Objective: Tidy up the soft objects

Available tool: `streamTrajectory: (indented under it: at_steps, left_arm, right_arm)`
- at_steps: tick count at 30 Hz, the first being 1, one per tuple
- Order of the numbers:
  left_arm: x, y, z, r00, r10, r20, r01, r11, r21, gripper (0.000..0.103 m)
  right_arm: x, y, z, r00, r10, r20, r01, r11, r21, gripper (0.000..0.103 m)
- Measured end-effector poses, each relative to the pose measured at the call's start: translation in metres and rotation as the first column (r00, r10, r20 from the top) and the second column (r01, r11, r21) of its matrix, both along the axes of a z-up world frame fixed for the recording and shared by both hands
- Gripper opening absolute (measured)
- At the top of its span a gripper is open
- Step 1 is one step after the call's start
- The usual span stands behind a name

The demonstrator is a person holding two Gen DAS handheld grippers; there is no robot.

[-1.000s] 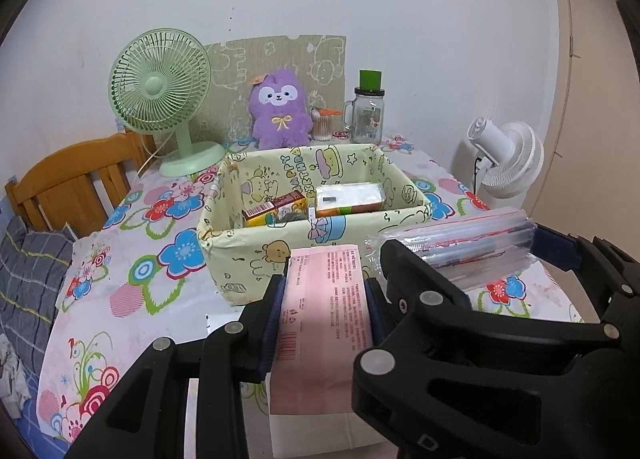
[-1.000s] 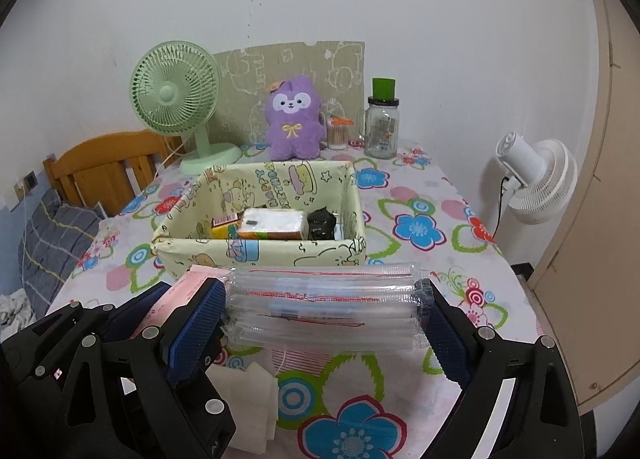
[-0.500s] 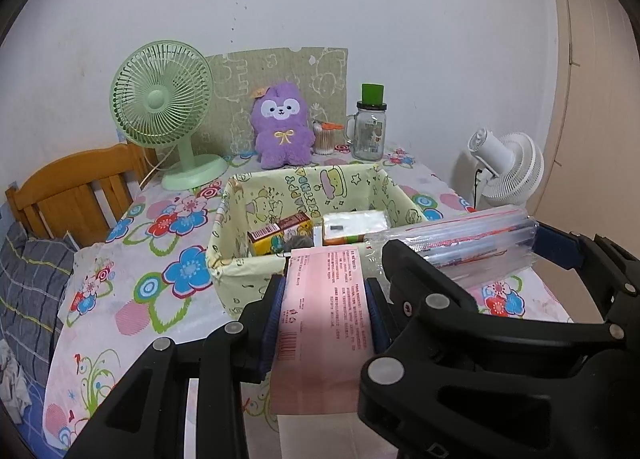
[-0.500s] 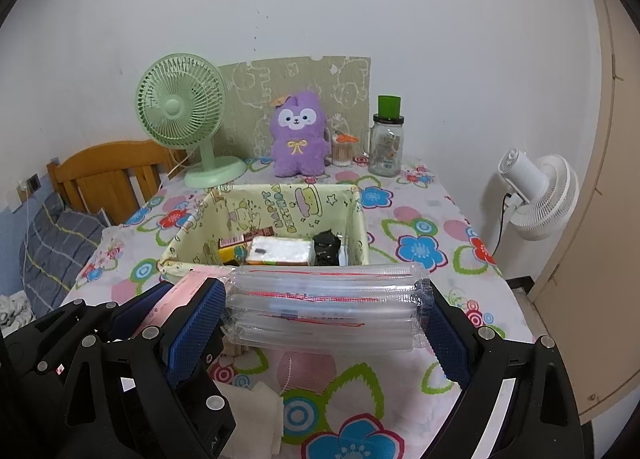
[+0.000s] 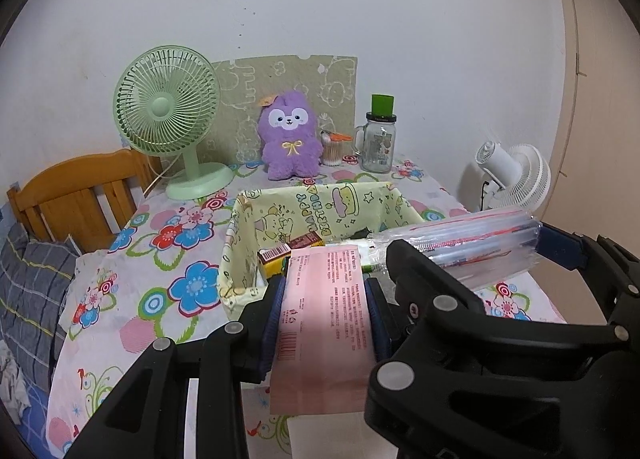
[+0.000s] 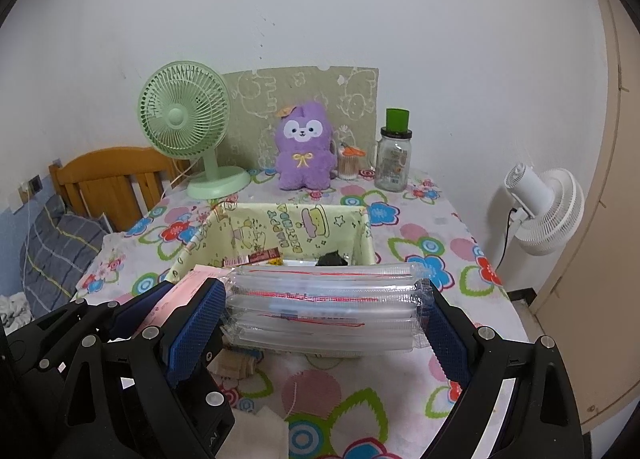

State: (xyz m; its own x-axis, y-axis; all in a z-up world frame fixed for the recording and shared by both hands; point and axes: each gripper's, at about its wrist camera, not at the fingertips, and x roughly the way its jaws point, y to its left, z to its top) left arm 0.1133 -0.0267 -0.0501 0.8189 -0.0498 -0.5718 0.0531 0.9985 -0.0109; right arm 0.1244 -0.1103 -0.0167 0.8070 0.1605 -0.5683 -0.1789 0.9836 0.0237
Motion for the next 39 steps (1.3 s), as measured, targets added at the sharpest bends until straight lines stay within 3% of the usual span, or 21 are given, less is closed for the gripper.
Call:
streamTrajectory:
  at_steps: [39]
  left_arm:
    - [0.073, 0.01, 0.004, 1.0, 0.019, 0.0, -0.019, 1.0, 0.001, 0.04]
  right_arm:
    - [0.076, 0.004, -0.002, 1.0, 0.0, -0.004, 0.001, 0.999, 0.038, 0.096]
